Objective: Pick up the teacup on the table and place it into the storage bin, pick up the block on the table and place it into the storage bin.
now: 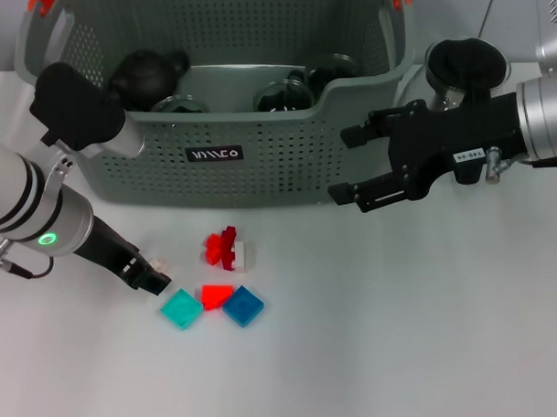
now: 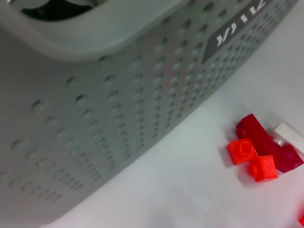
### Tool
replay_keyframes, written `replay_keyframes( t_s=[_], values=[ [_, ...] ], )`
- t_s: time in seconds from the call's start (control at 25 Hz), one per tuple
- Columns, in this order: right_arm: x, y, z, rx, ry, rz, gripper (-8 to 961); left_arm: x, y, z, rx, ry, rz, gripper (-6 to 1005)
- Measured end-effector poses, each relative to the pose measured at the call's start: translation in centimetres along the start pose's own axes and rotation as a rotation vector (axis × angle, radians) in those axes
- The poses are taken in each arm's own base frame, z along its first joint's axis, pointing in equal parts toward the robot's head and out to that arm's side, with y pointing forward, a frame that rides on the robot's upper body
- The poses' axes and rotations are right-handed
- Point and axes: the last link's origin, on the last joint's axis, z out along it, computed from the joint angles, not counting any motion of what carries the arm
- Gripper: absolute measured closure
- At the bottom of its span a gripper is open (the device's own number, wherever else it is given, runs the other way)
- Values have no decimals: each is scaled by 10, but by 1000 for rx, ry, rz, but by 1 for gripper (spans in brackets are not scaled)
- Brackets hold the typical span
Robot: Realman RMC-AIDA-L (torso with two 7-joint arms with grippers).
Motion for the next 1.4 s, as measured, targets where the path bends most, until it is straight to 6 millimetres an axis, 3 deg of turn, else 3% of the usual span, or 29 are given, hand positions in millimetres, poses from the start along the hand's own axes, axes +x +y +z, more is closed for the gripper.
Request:
replay_keyframes(
  t_s=[0.12,0.4,0.84,1.04,1.28,1.4],
  values=[
    [0,0,0,0,0,0,76,1,0,0,3,3,0,262],
    [0,0,0,0,0,0,75,1,2,2,3,-5,13,472],
    [-1,-1,0,4,0,-2,75,4,2,6,2,-14,8,466],
    [-1,-1,0,4,-1,-3,75,6,2,6,2,-12,9,508],
    [-2,-2,0,6,-1,-4,75,7,4,5,-9,-24,9,749],
    [-2,-2,0,6,-2,-5,75,7,5,4,-16,-31,11,782]
  ],
)
